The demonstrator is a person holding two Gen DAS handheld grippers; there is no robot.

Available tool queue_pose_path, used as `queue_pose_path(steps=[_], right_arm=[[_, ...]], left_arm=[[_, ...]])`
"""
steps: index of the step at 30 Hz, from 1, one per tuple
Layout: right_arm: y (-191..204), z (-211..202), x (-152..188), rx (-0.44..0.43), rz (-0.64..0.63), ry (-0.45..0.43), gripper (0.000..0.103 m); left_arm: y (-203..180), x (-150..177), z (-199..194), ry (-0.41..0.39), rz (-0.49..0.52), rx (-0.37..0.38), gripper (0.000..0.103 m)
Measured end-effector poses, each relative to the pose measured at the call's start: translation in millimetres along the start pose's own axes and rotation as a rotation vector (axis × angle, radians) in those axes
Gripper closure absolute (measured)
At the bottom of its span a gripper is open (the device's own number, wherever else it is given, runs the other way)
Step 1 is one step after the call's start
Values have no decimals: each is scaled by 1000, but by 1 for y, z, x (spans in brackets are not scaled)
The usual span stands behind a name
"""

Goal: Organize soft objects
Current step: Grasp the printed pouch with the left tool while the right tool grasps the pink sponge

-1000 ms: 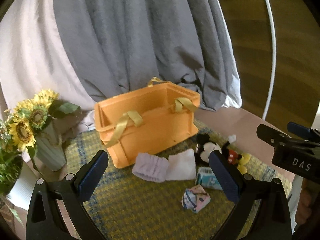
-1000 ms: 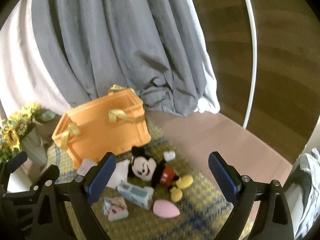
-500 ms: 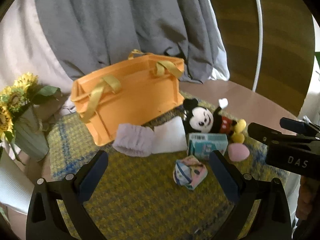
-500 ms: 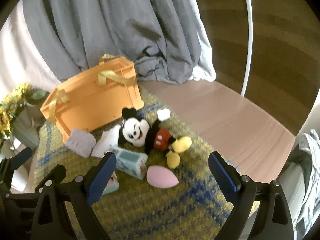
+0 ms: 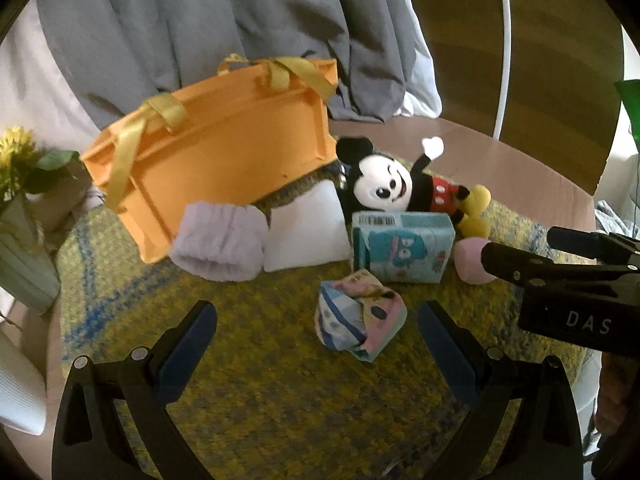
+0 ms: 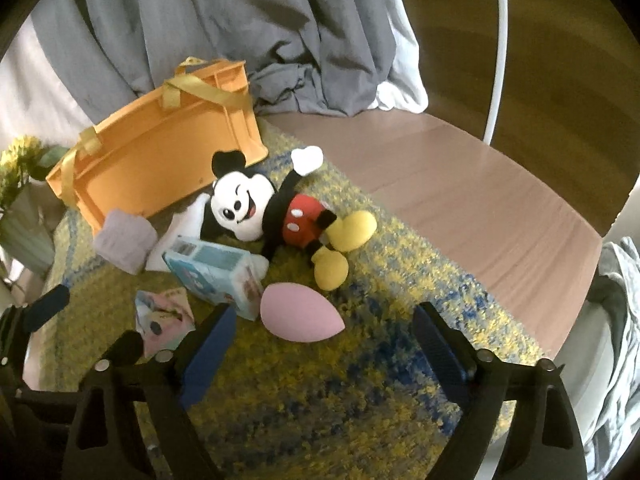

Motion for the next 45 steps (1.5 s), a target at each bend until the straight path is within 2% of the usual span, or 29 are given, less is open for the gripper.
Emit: queue_pose_path(steps=[8,14,18,20,22,24,27,28,39,45], right_arm=[[2,19,7,-17,-2,42,19],[6,30,11,-32,-10,64,25],[5,36,11,-35,-7,78,27],[4,38,11,-36,-1,84,31],[3,40,11,-43,1,92,37],[4,41,12,-58,-2,98,41],[9,41,13,-86,-24,102,51],[11,41,13,-85,-33,104,52],[12,31,16,-125,-119,170,53],[19,18,6,-165,-202,161,53]], left_arm=[[-7,6,20,30,-25,49,2],[-11,2,32,46,-42,90,10],[-16,1,40,61,-64,131,21],[-19,1,42,69,-72,142,28],[-21,2,43,71,-77,142,39],[-22,2,43,74,-82,150,44],[-21,2,40,77,-90,136,45],[-20,2,40,78,-98,134,45],[-13,9,13,94,-238,45,46],[-8,9,-5,96,-328,-11,46]])
Point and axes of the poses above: each gripper's, at about its wrist camera, not at the fingertips, and z roughly the way its jaws point, y to its left, x to its underside, the point moved 10 cm from there along z, roughly the way its jaws point, and after that the axes turned 15 degrees about z, right-handed, at the moved point
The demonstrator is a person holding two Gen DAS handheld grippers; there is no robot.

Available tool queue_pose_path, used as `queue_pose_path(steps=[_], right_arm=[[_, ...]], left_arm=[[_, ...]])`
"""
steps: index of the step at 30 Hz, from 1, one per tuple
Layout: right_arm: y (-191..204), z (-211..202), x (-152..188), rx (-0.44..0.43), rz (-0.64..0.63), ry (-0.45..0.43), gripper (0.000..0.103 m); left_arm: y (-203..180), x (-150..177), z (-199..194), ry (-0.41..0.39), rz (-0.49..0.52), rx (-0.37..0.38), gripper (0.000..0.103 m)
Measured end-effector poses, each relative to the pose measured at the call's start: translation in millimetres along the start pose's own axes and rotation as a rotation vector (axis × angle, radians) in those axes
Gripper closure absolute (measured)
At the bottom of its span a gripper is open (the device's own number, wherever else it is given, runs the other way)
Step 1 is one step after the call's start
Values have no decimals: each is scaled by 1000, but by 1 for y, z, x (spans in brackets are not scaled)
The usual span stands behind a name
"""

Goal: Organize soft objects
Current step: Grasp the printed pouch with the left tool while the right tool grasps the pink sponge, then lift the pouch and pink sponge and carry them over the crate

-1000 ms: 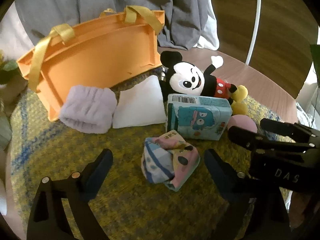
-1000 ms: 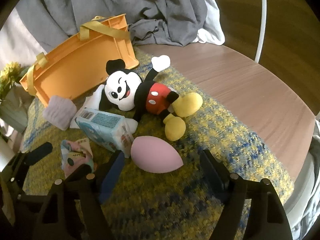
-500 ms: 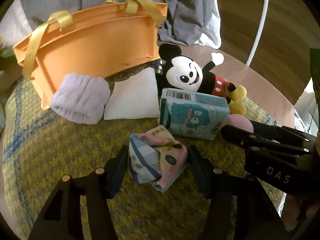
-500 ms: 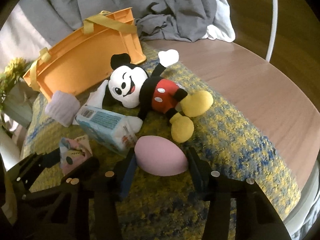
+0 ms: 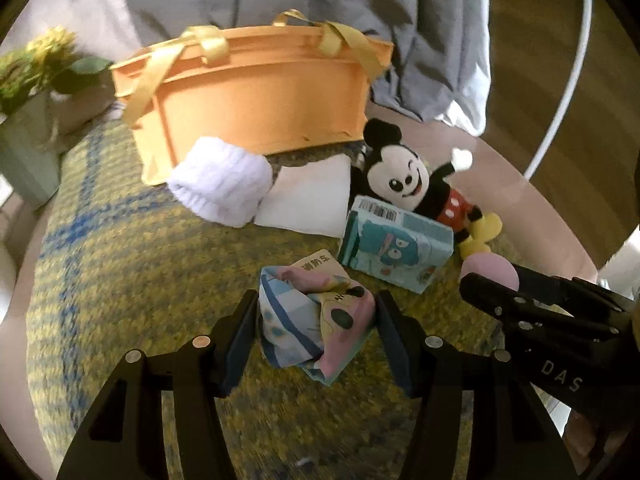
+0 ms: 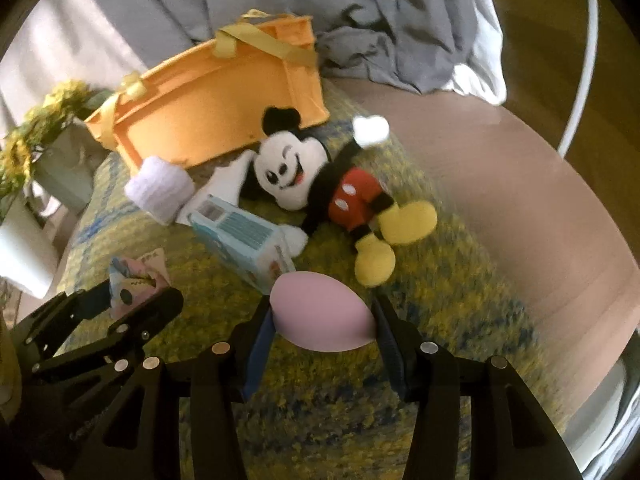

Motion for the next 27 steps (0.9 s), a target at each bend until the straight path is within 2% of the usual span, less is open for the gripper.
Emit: queue_pose_path(steps=[10,19,27], right_arm=[[13,-24,-30,-66,-88,-46,53],[32,-46,-64,-136,-150,-123,53],[52,-72,-93,-195,-211,-223,53]], left_arm=[[12,-16,-27,-20,-105,-86,47],[28,-44,-61,-95,-143,-201,47],[39,-68,-89,-170,-181,-273,47]])
Point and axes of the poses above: each gripper's, at about its wrist camera, not at the fingertips, and z roughly the way its jaws point, y to its left, x to its underside, the point moved 10 cm from there along z, roughly the way its jaws point, and after that the axes turned 15 degrees about z, right-handed, at the moved point
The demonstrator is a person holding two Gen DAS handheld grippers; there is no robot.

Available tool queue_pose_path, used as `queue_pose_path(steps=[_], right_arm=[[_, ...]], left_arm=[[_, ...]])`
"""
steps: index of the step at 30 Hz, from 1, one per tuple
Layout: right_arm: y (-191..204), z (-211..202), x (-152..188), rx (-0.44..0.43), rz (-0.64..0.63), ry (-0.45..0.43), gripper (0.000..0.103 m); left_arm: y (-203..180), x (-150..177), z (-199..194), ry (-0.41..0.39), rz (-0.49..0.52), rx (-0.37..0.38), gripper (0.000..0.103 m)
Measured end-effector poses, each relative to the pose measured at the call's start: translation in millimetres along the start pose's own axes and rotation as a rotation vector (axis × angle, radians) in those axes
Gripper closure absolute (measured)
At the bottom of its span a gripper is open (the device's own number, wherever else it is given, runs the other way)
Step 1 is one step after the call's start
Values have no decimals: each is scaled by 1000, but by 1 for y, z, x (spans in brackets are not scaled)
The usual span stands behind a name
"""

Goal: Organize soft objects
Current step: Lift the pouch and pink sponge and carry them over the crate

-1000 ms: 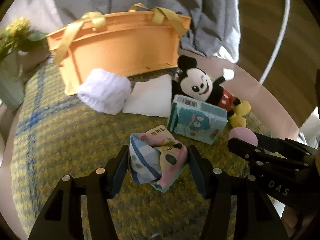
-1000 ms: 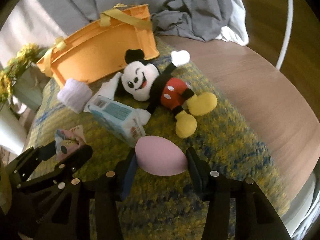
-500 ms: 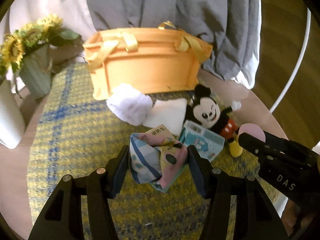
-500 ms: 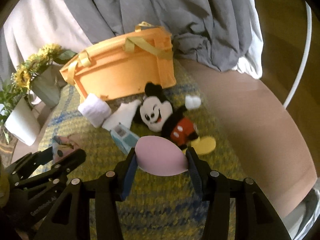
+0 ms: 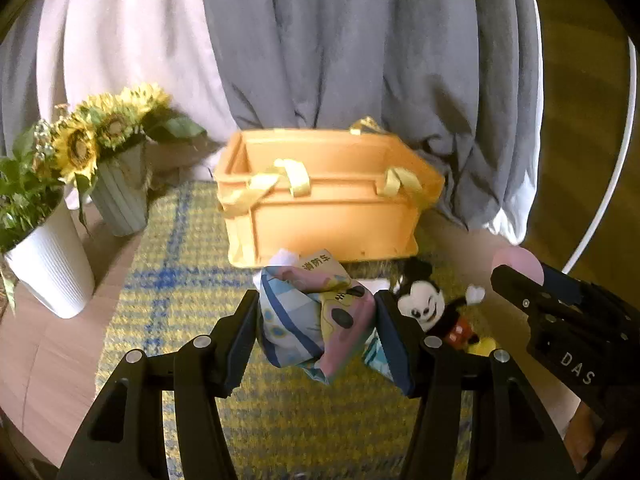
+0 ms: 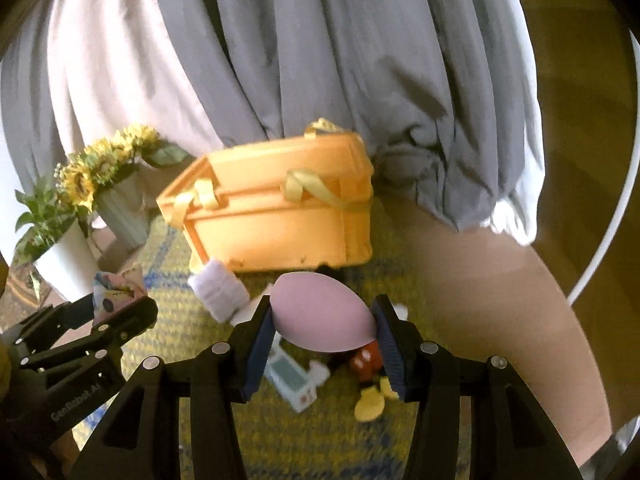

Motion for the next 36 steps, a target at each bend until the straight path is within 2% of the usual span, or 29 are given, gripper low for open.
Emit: queue_pose_path(steps=[14,30,36], right_arm=[[22,-21,-52,-101,-74,-143,53],[47,-28,-97,-186,-58,-252,53],[61,-23,-117,-203,-48,-293,53]], left_arm=[[9,-44,-28,-142,-24,-79,47],[28,-101,-46,-279,2,-140,47],[41,-120,-43,-307,29,-171,47]])
Point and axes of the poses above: each gripper's, at about its wrist camera, not at the fingertips, and z roughly the way its jaws point, y to its left, x to its underside, the point moved 10 cm from there along z, roughly the way its jaws point, and after that the axes turned 15 degrees about z, right-handed, at the moved point
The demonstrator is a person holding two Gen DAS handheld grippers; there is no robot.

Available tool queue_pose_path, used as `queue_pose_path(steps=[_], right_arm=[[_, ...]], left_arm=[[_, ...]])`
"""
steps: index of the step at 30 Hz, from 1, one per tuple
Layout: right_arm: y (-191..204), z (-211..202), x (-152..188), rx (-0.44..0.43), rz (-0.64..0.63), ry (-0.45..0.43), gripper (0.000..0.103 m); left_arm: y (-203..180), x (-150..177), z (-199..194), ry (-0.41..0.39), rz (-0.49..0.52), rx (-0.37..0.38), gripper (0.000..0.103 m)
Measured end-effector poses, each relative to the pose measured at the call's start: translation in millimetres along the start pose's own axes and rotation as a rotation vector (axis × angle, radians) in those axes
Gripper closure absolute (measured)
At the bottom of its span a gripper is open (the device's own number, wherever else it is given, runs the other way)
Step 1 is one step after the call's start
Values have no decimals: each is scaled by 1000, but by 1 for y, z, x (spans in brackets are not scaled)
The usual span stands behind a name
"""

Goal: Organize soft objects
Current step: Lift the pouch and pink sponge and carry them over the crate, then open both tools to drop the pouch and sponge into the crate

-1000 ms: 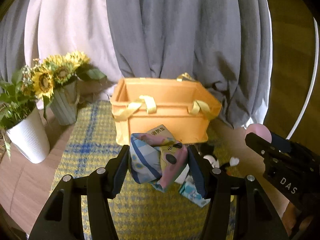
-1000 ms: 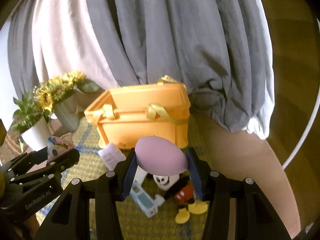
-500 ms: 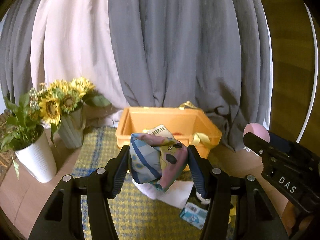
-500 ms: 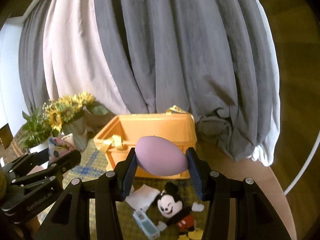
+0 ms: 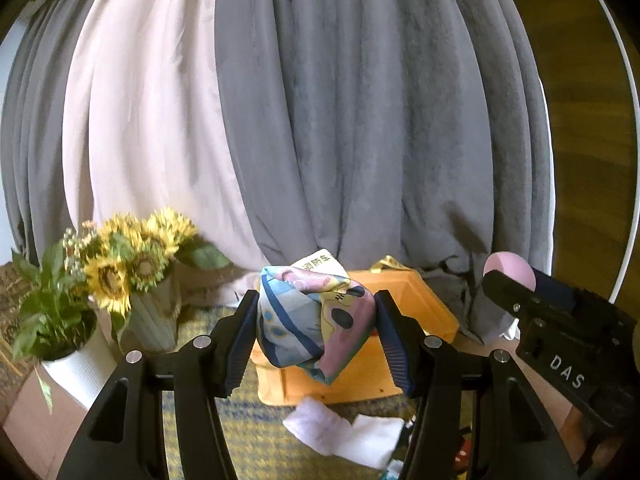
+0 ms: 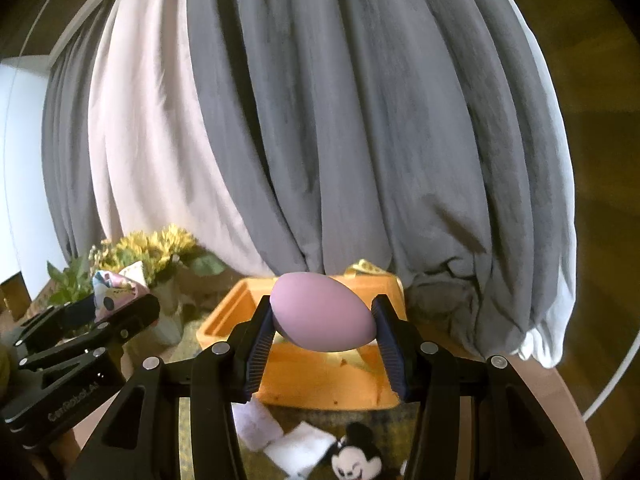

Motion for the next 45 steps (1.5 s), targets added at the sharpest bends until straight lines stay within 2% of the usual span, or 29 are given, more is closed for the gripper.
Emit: queue_pose_path(steps=[4,13,21,25,33,41,45], right_arm=[[4,12,-12,11,-4,-30,53],[6,47,-27,39,5,-24,53],[0,85,-39,77,-10,-1,53],[-4,112,-39,83,-21,45,53],[-12,165,-32,101,-47,163,53],[-27,216,-5,113,-15,377,53],[-33,229,8,128,-16,451,53]], left_arm=[[7,-9,12,-13,16,-9,47],[15,-27,50,-40,68,-10,47],[13,-32,100,-3,96,2,47],[9,-29,130,48,101,38,47],[4,-14,185,210,126,109,47],[-4,13,229,393,142,203,46],[-10,28,242,446,128,258,46]])
Point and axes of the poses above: each gripper's, at about its wrist camera, not at the fingertips, and z roughly the way its jaws point, y to its left, x to its underside, the point moved 10 cm from there along z, roughly the way its jaws point, and after that the axes turned 15 degrees about z, right-handed, at the moved point
